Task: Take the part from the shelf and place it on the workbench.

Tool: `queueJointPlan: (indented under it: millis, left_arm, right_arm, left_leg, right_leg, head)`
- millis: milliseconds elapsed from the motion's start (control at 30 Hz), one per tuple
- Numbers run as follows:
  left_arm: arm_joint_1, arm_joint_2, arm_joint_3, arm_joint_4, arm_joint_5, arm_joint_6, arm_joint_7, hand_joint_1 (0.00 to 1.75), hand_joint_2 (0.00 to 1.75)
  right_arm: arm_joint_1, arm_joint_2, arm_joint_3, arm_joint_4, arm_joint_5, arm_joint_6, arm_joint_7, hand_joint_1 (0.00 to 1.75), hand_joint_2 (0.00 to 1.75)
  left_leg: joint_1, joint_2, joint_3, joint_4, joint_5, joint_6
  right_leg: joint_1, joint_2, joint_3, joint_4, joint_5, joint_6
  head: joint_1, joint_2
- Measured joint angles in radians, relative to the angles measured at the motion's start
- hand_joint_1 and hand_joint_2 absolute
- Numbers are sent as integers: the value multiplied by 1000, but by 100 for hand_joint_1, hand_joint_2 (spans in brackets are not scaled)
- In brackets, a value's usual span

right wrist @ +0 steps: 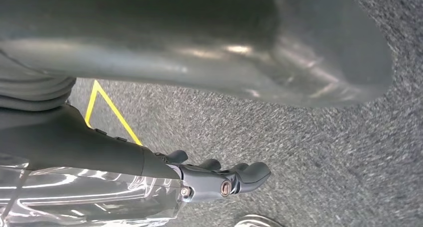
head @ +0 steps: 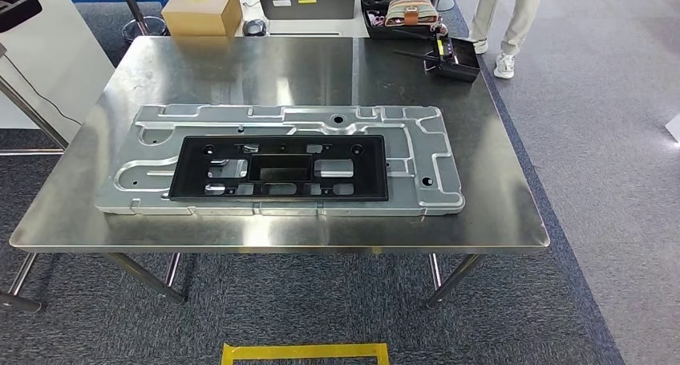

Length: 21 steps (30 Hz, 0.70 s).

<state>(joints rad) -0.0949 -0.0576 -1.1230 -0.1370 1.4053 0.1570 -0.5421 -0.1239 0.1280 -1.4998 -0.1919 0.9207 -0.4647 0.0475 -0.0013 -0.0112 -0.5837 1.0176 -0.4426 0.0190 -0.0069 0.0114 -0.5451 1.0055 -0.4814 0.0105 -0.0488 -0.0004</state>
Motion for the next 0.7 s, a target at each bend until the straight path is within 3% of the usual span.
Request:
queueJointPlan:
  millis: [267, 400, 467, 533, 567, 600, 633, 700]
  left_arm:
    - [0, 4, -25, 0, -16, 0, 13, 0, 0]
    - [-3, 5, -38, 0, -24, 0, 14, 0, 0]
    - [-5, 5, -42, 0, -28, 0, 16, 0, 0]
    - [-6, 5, -44, 0, -31, 0, 19, 0, 0]
    - [-6, 5, -46, 0, -32, 0, 20, 0, 0]
    - [-6, 5, -48, 0, -33, 0, 20, 0, 0]
    - [-6, 5, -49, 0, -33, 0, 21, 0, 0]
    - [-7, 5, -52, 0, -34, -1, 22, 0, 0]
  right_arm:
    - [0, 19, 37, 2, 40, 7, 14, 0, 0]
    - [-1, 28, 50, 3, 51, 7, 18, 0, 0]
    - [-1, 28, 54, 3, 51, 10, 19, 0, 0]
    - [-1, 29, 58, 4, 51, 13, 18, 0, 0]
    - [0, 29, 59, 4, 51, 15, 18, 0, 0]
    - [1, 29, 60, 4, 50, 17, 16, 0, 0]
    - [1, 29, 61, 4, 49, 19, 15, 0, 0]
    - [1, 29, 62, 3, 47, 24, 12, 0, 0]
  left_leg:
    - [-9, 0, 0, 5, -5, 7]
    - [-4, -1, 6, -7, 0, 20]
    - [3, -3, 12, -19, 5, 28]
    - [3, -6, 12, -20, 6, 29]
    - [3, -10, 12, -20, 5, 29]
    - [3, -15, 12, -19, 5, 27]
    - [4, -21, 13, -18, 4, 25]
    - [6, -36, 13, -12, 2, 18]
  right_leg:
    - [-8, 0, 2, -1, -1, 7]
    - [-8, -5, 4, 8, -11, 17]
    - [-8, -6, -26, 80, -57, 21]
    - [-10, -6, -88, 208, -122, 24]
    - [-11, -6, -113, 257, -138, 26]
    - [-13, -6, -122, 273, -134, 27]
    - [-15, -6, -111, 250, -111, 28]
    - [-20, 9, -49, 122, -41, 27]
  head:
    - [0, 0]
    - [0, 0]
    - [0, 0]
    - [0, 0]
    - [0, 0]
    - [0, 0]
    - [0, 0]
    - [0, 0]
